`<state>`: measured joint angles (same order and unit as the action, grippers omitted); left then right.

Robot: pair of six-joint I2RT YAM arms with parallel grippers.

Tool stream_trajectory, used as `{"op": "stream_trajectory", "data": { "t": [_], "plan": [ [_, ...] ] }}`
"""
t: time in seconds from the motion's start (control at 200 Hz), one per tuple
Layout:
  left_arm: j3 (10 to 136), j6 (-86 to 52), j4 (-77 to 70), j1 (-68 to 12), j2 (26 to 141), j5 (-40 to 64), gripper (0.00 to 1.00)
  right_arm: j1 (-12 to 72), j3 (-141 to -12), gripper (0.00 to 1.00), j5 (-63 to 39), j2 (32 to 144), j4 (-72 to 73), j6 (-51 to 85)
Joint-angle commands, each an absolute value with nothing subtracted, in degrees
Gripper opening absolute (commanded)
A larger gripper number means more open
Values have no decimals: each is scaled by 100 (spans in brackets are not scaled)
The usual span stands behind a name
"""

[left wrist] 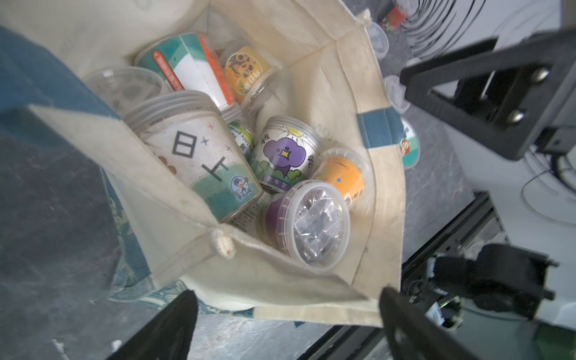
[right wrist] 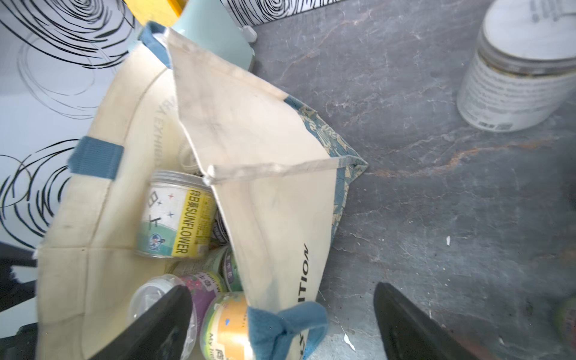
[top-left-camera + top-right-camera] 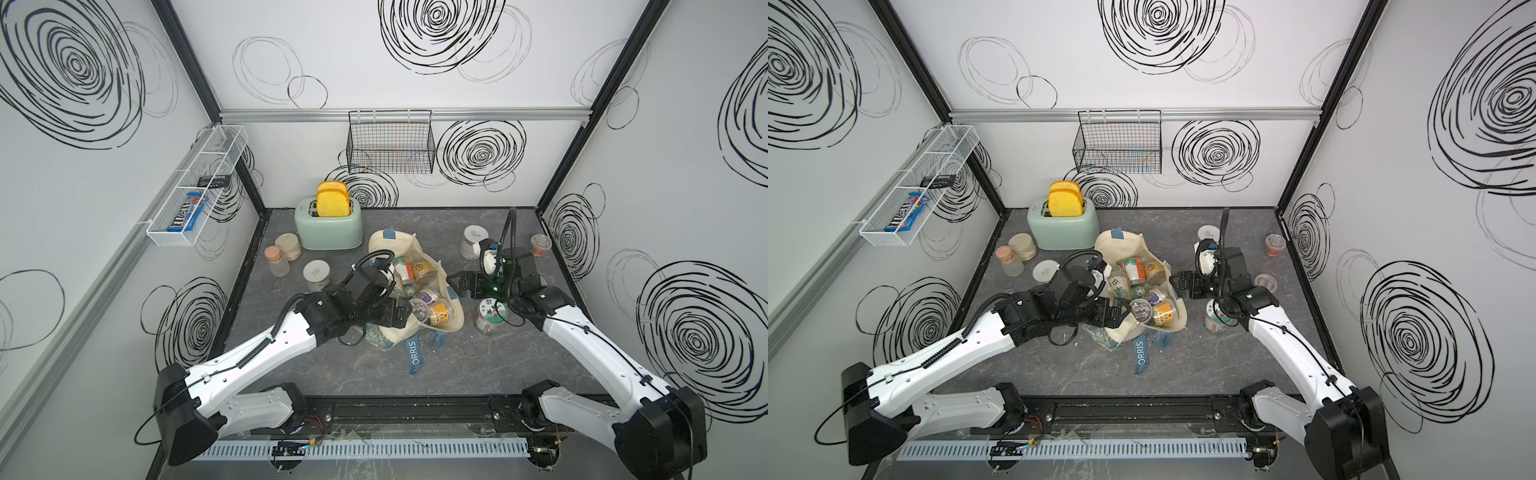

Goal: Take out the seed jars from the canvas bag
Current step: Adjust the canvas bag at the center of the board.

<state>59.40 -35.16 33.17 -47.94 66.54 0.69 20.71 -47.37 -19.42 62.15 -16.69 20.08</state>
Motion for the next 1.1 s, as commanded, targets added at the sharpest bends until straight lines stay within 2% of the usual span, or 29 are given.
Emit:
{"op": "stream_trajectory", "data": {
  "t": [0.0, 0.125, 0.2, 0.275, 0.375, 0.47, 0.64, 0.78, 0.815, 0.971, 1.096],
  "plan": [
    [6125, -3502, 3325, -4726, 6674, -69, 96, 2073, -4798, 97, -2220, 6289, -1497, 1983],
    [6104, -3415, 3303, -4649, 6814, -67, 100, 2121, -4822, 94, -2265, 6565, -1392, 2013],
    [6135, -3354, 3275, -4633, 6929, -103, 91, 2296, -5081, 92, -2280, 6825, -1485, 1806],
    [6121, -3285, 3162, -4626, 6994, -108, 71, 2646, -5453, 87, -1744, 7103, -1858, 1647],
    [6126, -3218, 3104, -4586, 7047, -214, 41, 2666, -5623, 73, -1369, 7346, -2090, 1799],
    [6126, -3178, 3074, -4468, 7053, -210, 26, 2670, -5647, 59, -1036, 7400, -2173, 1976],
    [6235, -3017, 3014, -4198, 7061, -262, 12, 2884, -5335, 37, -696, 7237, -1875, 2303],
    [6538, -2809, 2989, -3963, 7234, -282, 5, 3111, -5035, 24, -391, 7095, -1549, 2644],
    [6636, -2749, 2979, -3913, 7294, -303, 0, 3140, -4960, 22, -351, 7056, -1422, 2740],
    [7056, -2530, 2833, -3707, 7607, -368, 0, 3259, -4862, 15, -149, 7055, -909, 3057],
    [7385, -2312, 2687, -3563, 7925, -371, 0, 3337, -4876, 15, -41, 7174, -471, 3287]
  ]
}}
